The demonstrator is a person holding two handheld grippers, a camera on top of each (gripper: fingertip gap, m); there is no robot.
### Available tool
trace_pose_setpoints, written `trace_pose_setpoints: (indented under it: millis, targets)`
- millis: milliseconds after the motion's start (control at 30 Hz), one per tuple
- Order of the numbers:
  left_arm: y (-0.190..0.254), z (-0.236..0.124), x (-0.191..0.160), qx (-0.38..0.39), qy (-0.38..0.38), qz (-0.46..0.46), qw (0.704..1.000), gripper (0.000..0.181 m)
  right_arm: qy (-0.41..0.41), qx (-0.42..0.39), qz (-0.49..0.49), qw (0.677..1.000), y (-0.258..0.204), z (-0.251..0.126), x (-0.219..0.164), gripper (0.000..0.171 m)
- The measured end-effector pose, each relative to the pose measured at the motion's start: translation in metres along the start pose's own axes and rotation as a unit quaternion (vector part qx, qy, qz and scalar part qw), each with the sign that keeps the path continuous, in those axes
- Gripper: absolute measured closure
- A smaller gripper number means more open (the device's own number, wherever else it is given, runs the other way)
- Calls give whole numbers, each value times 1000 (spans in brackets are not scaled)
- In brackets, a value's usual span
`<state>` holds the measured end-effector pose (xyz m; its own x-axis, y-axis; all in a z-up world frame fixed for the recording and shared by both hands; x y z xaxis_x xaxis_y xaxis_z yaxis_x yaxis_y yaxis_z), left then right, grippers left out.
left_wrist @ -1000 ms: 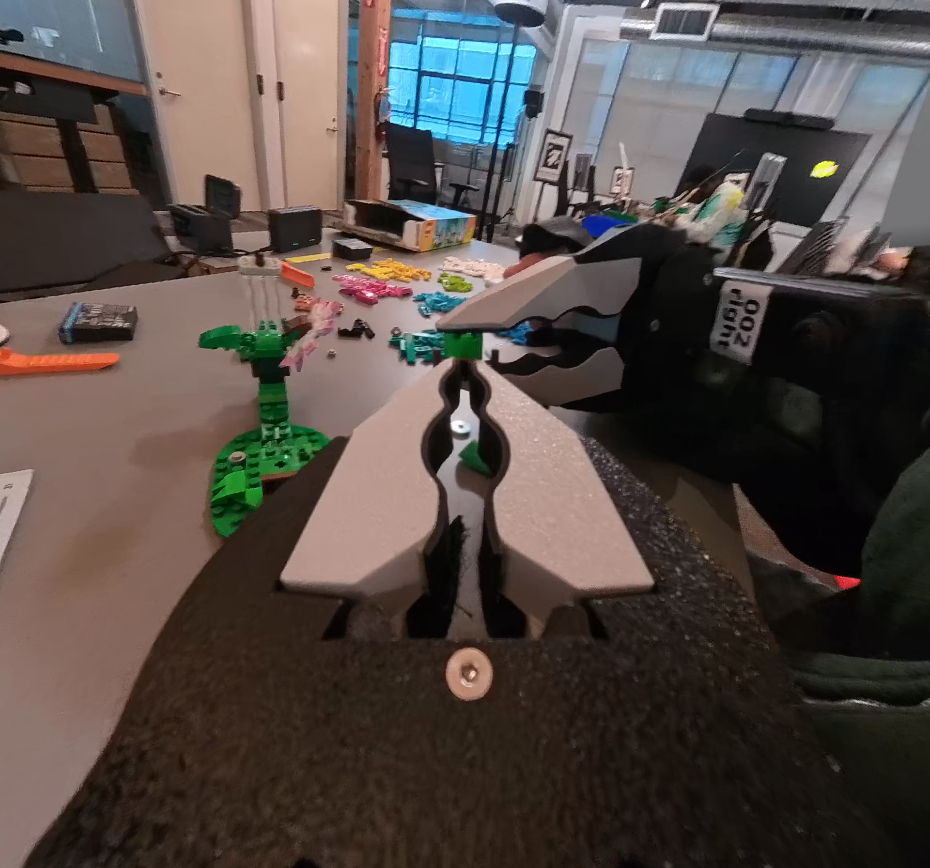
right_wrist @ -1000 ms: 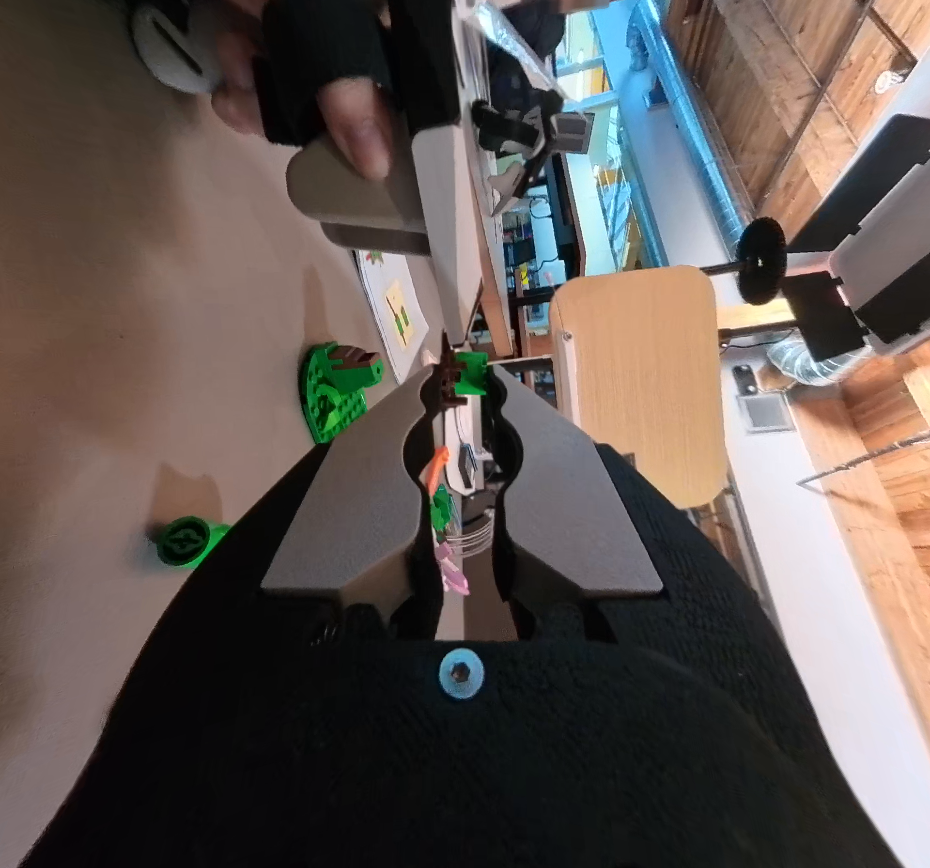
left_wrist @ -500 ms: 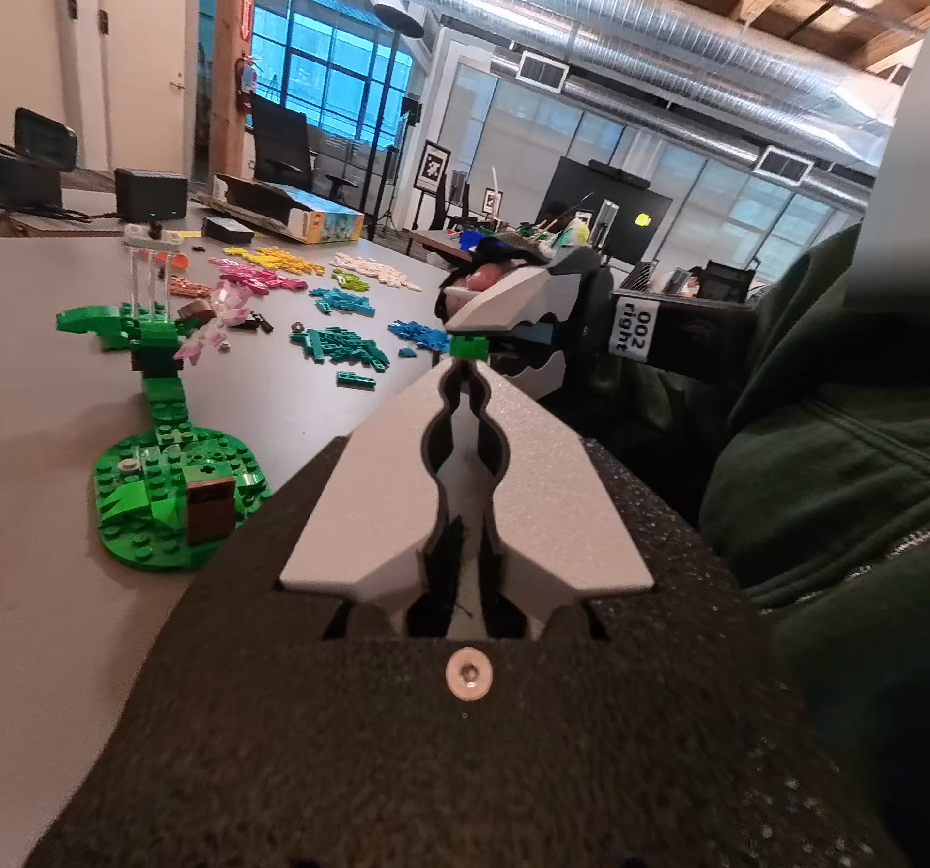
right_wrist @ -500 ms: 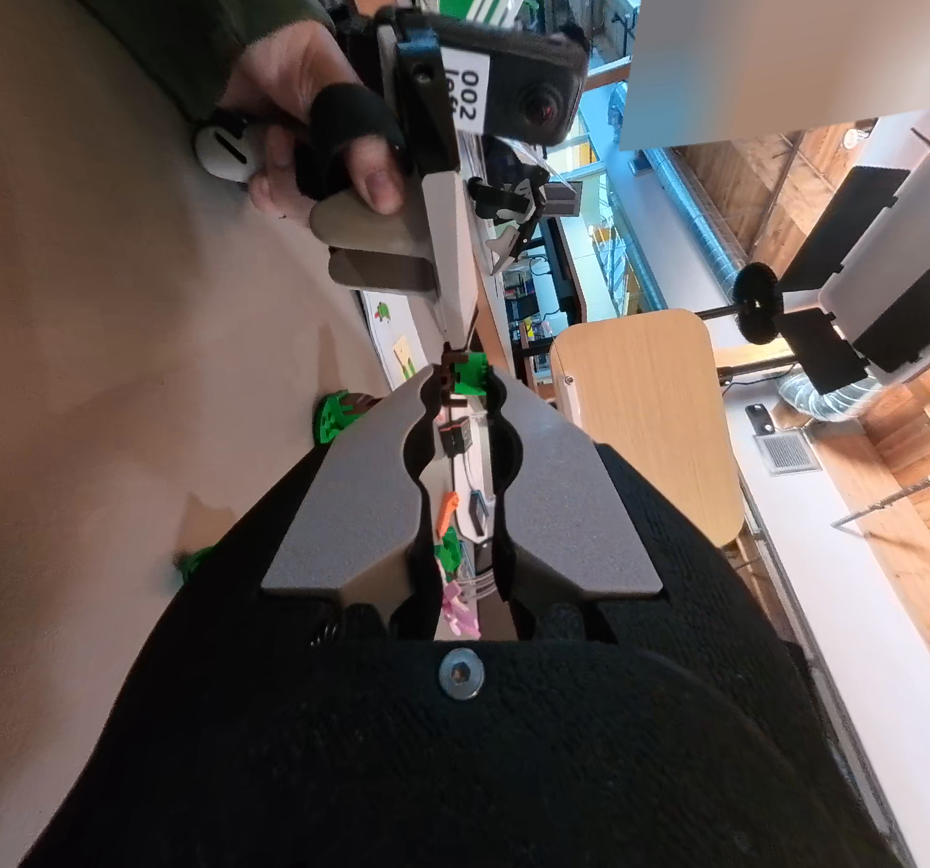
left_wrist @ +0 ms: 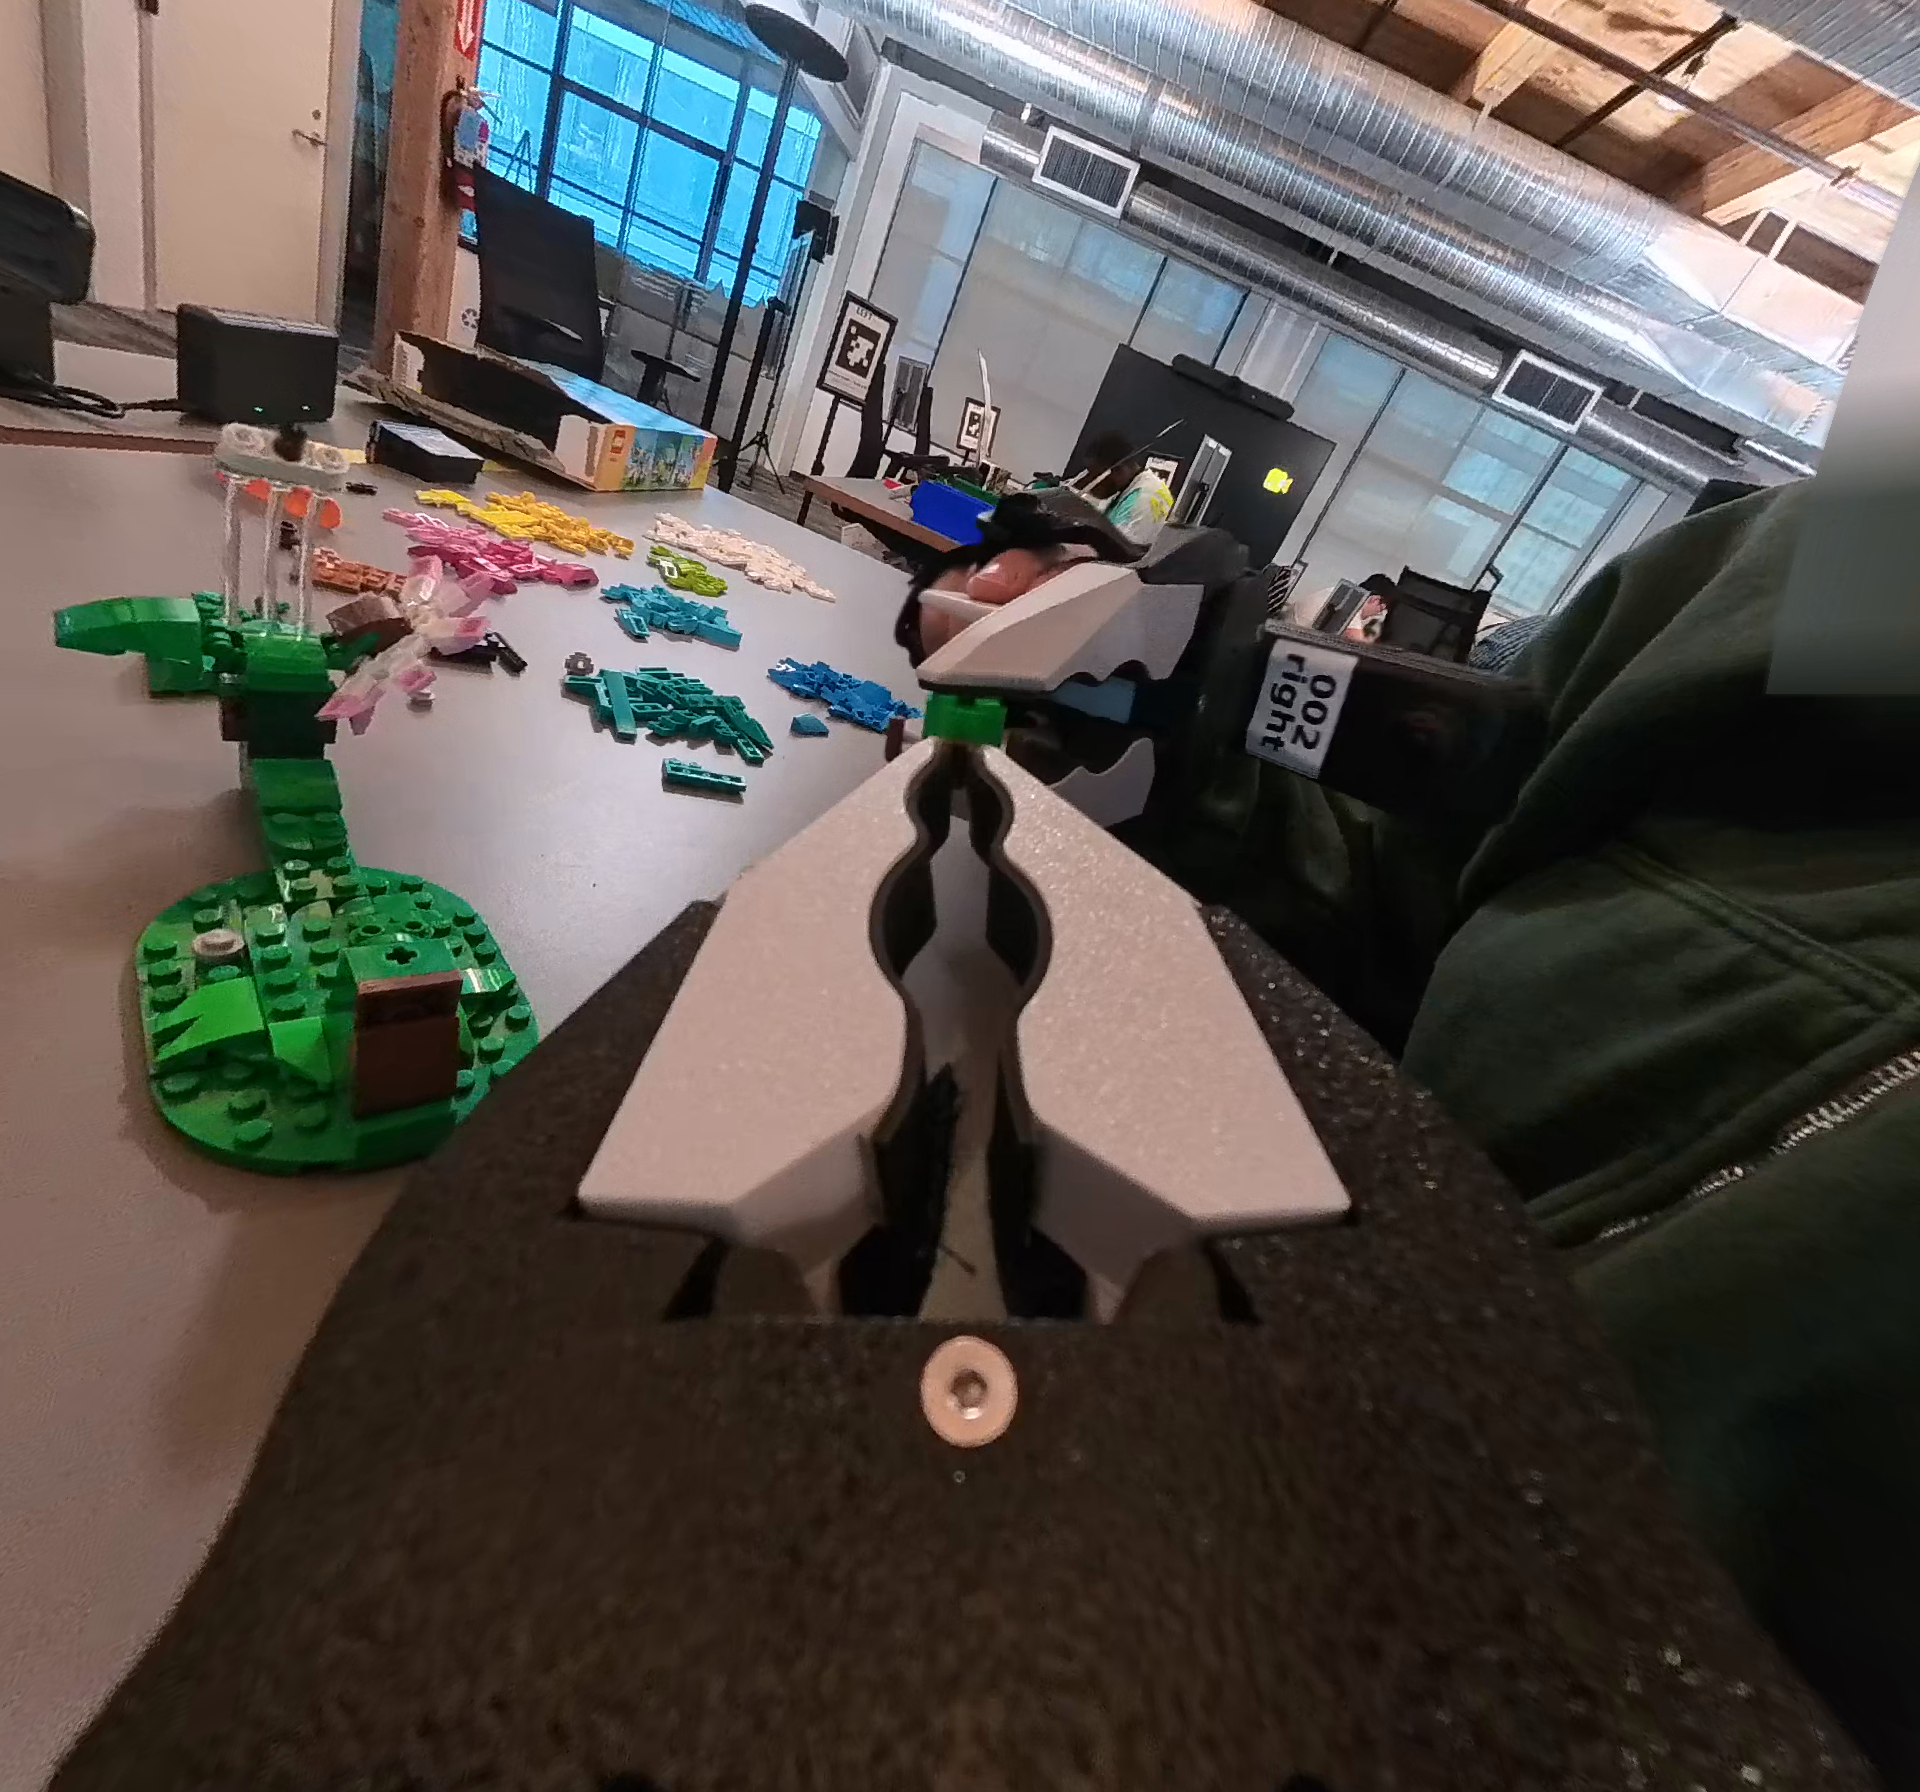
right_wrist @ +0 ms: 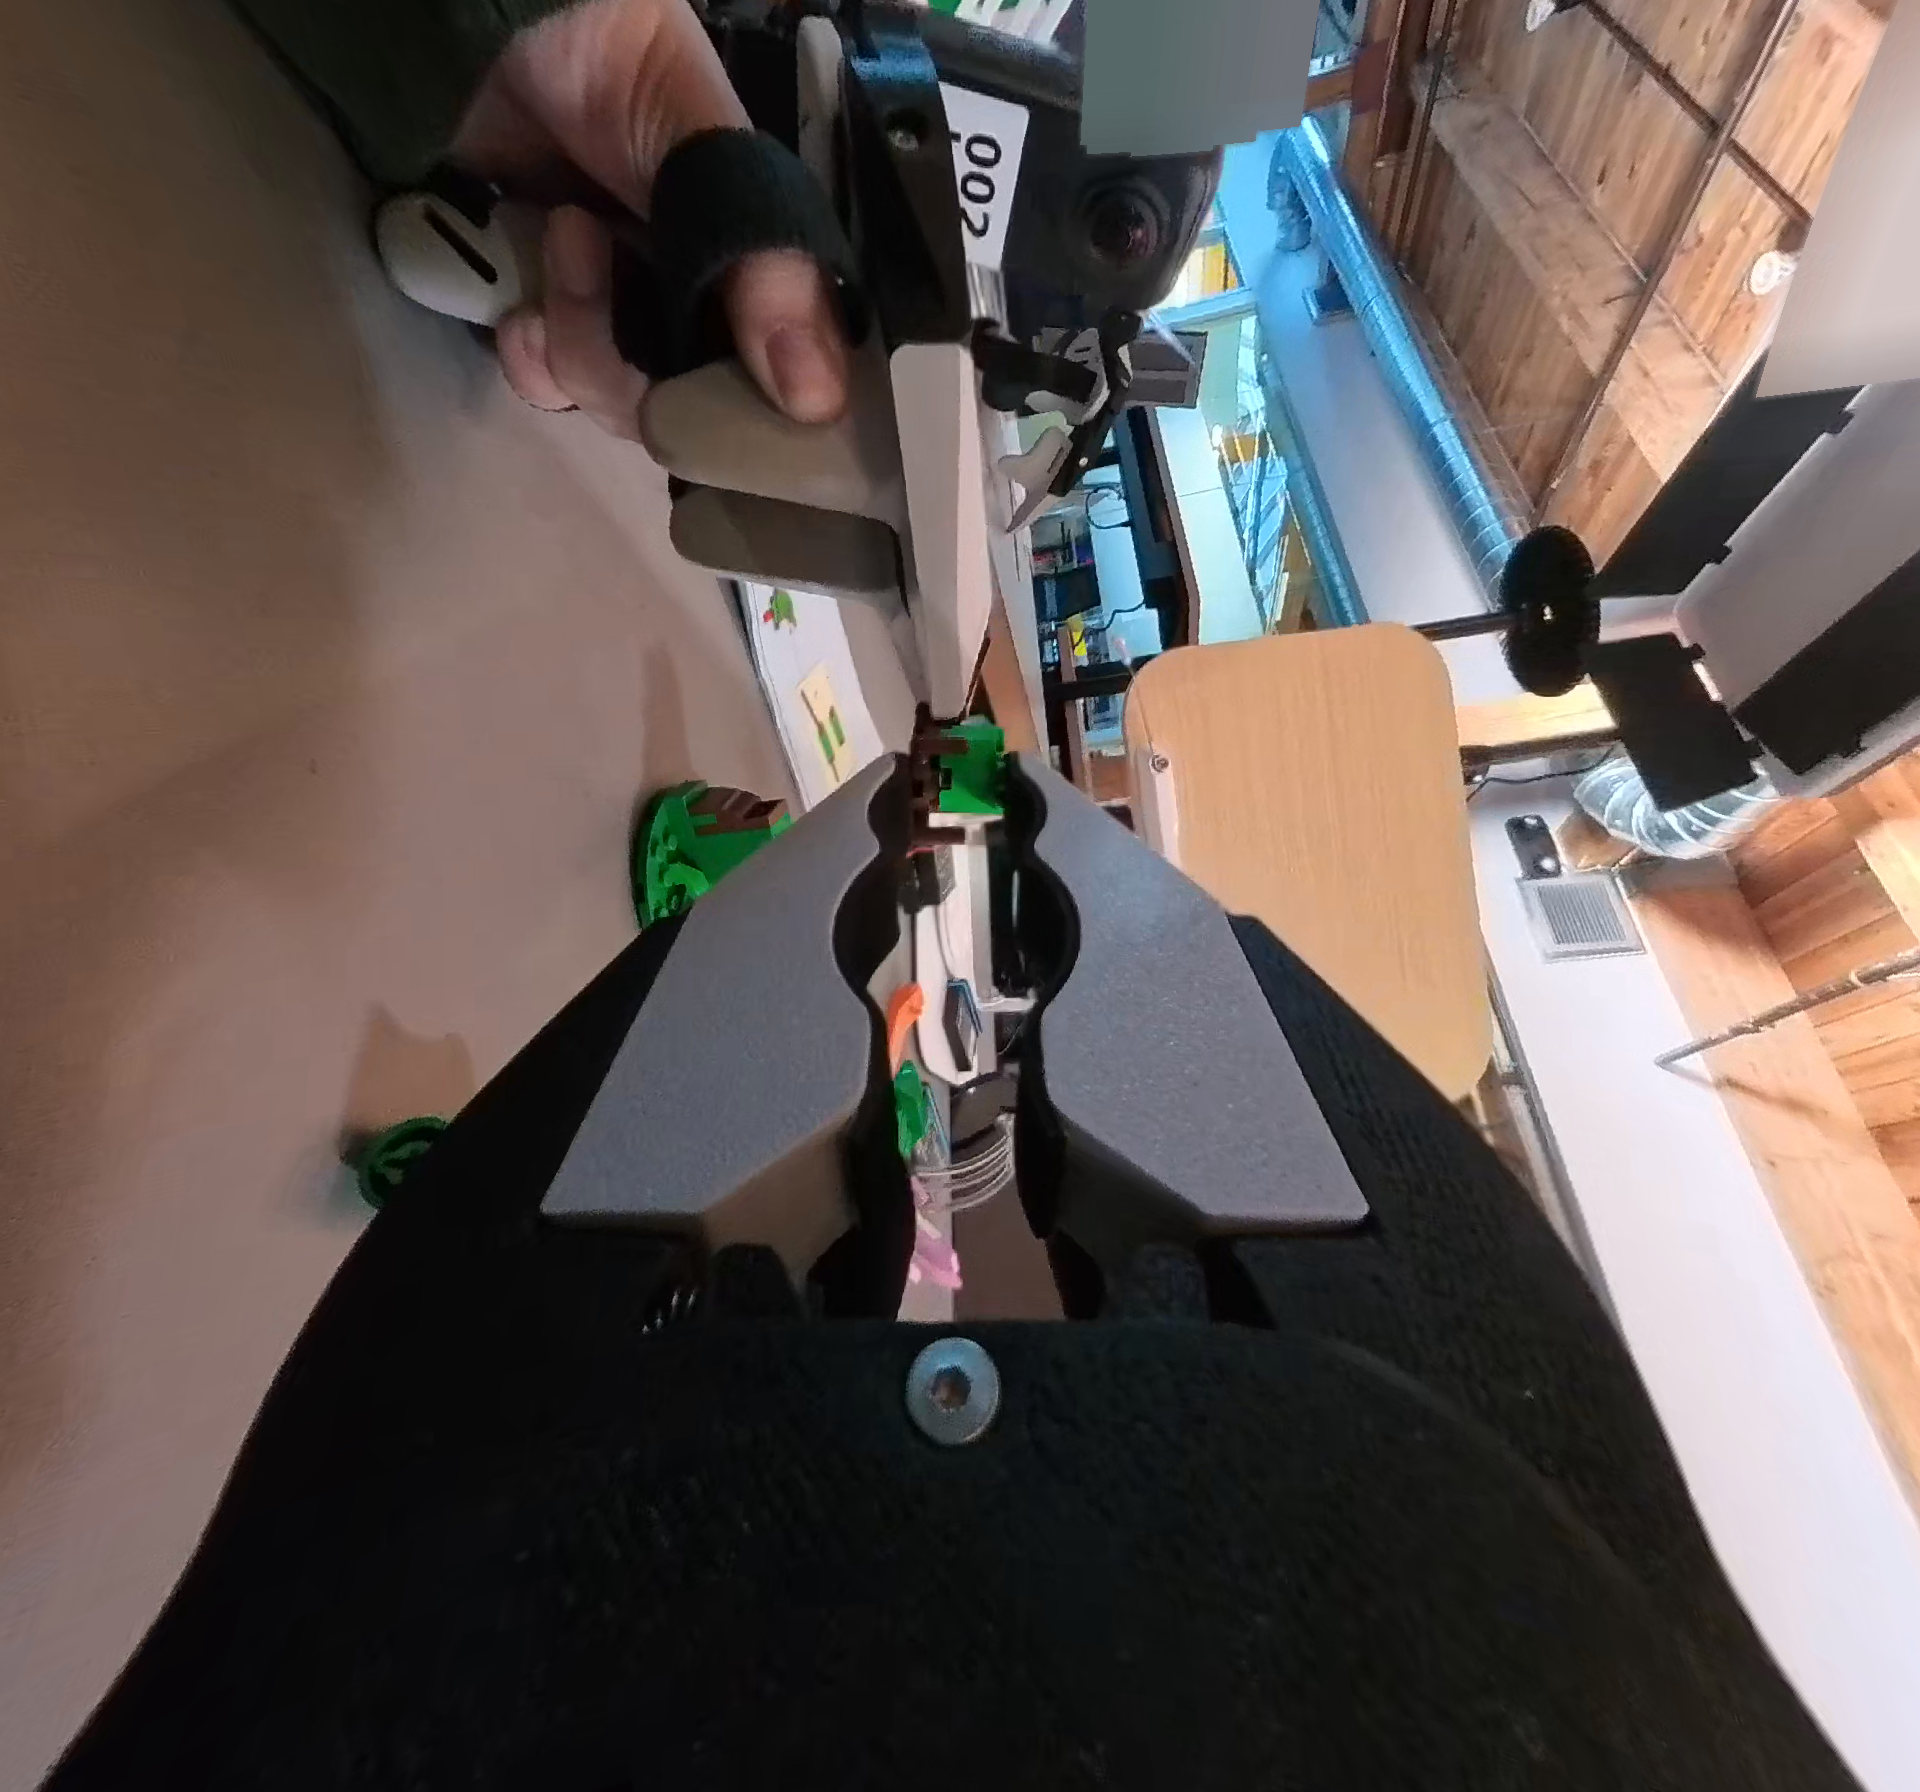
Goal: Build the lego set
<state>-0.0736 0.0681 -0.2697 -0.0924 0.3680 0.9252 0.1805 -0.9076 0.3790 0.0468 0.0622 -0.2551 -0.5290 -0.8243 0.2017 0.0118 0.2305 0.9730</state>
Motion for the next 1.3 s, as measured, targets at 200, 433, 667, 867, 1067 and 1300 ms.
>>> trace_pose_setpoints:
  millis: [200, 433, 667, 867, 1067, 1300]
  targets:
    - [-3, 0, 0, 4, -2, -18, 1000, 181, -39, 14, -7, 999, 0, 2, 1, 157]
    - [-2, 1, -1, -10, -6, -25, 1000, 181, 1, 13, 20, 1000, -2, 1, -2, 156]
    - [-1, 0, -2, -51, -11, -53, 997, 181, 45, 0, 20, 999, -3, -1, -3, 156]
    - [-1, -1, -1, -67, -3, -67, 995, 181, 57, 56, 121, 989, 2, 2, -5, 156]
    - [6, -2, 2, 5, 18, 49, 999, 176, 97, 83, 228, 965, 5, 4, -16, 156]
    - [14, -1, 2, 121, -9, 217, 969, 167, 116, 116, 295, 941, 4, 6, -23, 156]
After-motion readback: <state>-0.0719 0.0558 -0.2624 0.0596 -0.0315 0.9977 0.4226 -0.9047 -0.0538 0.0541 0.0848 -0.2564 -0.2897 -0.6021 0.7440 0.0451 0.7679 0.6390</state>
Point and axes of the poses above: each gripper's, where its closed fingertips meet, z out along the fingers, x out of its top, y = z × x across the jaws, the point moved 7 cm from there along -z, back along the fingers, and after that the axes turned 7 degrees about -y, right-handed, at the moved point
